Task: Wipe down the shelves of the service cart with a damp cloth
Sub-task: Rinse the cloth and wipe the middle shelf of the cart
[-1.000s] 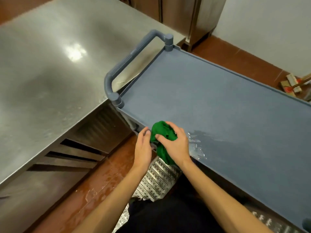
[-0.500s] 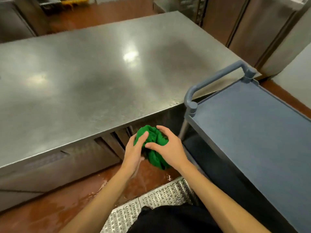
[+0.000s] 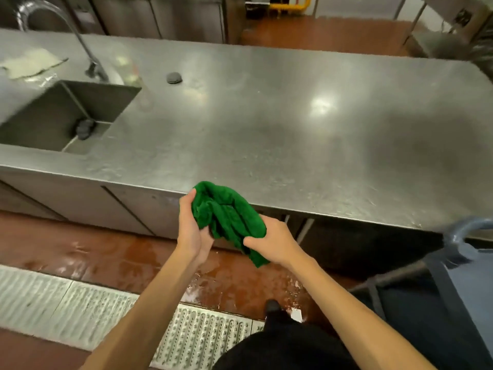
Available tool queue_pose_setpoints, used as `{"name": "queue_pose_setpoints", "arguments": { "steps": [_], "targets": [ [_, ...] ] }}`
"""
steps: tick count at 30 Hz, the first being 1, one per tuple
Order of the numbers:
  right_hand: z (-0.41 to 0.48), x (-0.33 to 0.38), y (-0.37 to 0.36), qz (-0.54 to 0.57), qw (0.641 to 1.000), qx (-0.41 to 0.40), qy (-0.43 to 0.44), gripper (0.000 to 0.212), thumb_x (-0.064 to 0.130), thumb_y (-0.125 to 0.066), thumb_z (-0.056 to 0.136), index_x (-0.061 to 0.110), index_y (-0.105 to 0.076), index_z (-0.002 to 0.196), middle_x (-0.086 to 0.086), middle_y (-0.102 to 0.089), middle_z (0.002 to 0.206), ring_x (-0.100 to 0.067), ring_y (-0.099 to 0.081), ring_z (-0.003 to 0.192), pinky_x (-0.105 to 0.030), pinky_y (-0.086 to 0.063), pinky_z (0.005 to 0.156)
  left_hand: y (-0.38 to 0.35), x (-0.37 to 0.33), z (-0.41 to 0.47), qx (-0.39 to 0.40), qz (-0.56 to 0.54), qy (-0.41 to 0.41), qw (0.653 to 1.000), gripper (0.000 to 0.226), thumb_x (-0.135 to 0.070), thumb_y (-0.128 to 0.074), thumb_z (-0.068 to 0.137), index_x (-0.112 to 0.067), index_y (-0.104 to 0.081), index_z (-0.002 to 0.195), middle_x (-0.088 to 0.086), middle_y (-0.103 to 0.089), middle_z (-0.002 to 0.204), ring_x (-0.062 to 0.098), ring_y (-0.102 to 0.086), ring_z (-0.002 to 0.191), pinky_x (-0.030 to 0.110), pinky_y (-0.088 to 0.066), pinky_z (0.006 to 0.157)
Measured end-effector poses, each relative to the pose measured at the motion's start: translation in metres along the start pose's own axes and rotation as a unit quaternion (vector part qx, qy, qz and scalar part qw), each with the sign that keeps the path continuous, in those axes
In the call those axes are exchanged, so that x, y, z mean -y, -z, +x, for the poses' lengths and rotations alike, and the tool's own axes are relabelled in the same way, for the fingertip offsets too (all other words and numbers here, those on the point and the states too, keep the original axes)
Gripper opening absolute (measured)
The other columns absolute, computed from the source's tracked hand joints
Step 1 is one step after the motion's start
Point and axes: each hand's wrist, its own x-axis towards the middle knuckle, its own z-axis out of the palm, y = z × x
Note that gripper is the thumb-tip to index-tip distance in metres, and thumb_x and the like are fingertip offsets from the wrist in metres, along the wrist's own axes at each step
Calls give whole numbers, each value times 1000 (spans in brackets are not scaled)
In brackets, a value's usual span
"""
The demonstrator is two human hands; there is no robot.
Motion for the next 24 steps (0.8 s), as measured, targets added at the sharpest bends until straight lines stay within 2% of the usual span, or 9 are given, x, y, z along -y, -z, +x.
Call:
{"name": "queue_pose_setpoints", "arguments": {
  "steps": [4, 6, 9, 11, 14, 18, 22, 24],
  "targets": [
    [49, 38, -19, 2, 998, 17, 55, 21, 27, -68, 81, 23, -67, 101, 3, -69, 85, -13, -63, 76, -33, -47, 63, 34, -45, 13, -21, -41, -30, 999, 60, -54, -44, 93, -8, -60, 128, 14, -63, 119, 31, -59, 113, 43, -51, 87],
    [76, 55, -30, 23, 996, 35, 80, 26, 27, -71, 81, 24, -67, 106, 2, -70, 90, -14, -65, 81, -36, -52, 69, 47, -68, 21, -17, -41, -54, 998, 50, -53, -42, 94, -13, -63, 117, 10, -65, 109, 27, -60, 105, 40, -50, 84],
    [123, 80, -50, 3, 988, 94, 120, 39, 40, -74, 78, 28, -64, 113, 6, -71, 101, -12, -66, 91, -41, -56, 81, 61, -107, 37, -30, -35, -89, 995, 45, -50, -43, 94, -12, -62, 110, 10, -64, 103, 26, -60, 102, 42, -48, 89],
    [156, 98, -67, -3, 979, 154, 131, 51, 53, -75, 74, 33, -61, 119, 12, -71, 108, -8, -66, 97, -40, -56, 85, 69, -133, 48, -54, -22, -106, 993, 46, -49, -47, 93, -10, -61, 113, 12, -63, 104, 29, -59, 105, 44, -48, 92],
    [196, 128, -90, 22, 965, 221, 137, 58, 61, -76, 72, 38, -59, 123, 17, -69, 115, -2, -65, 104, -36, -55, 92, 77, -170, 63, -84, 6, -123, 989, 38, -45, -50, 94, -12, -68, 101, 9, -67, 95, 26, -64, 96, 43, -51, 88],
    [237, 164, -117, 73, 947, 281, 138, 57, 45, -81, 76, 39, -58, 128, 20, -68, 118, 5, -63, 106, -26, -52, 95, 93, -210, 83, -141, 13, -137, 980, 33, -42, -57, 91, -13, -68, 101, 8, -70, 92, 24, -67, 89, 41, -54, 82],
    [266, 205, -138, 106, 930, 307, 170, 54, 25, -86, 74, 44, -60, 117, 22, -67, 112, 12, -60, 102, -15, -48, 87, 113, -242, 99, -175, -5, -149, 973, 32, -38, -53, 94, -17, -74, 81, 4, -70, 79, 18, -69, 75, 35, -56, 73],
    [277, 227, -151, 125, 927, 284, 208, 64, 21, -90, 67, 48, -58, 115, 18, -62, 118, 8, -57, 108, -19, -47, 91, 128, -256, 103, -183, -22, -162, 970, 36, -38, -51, 95, -19, -73, 75, 4, -68, 77, 18, -68, 74, 34, -55, 72]
  ]
}}
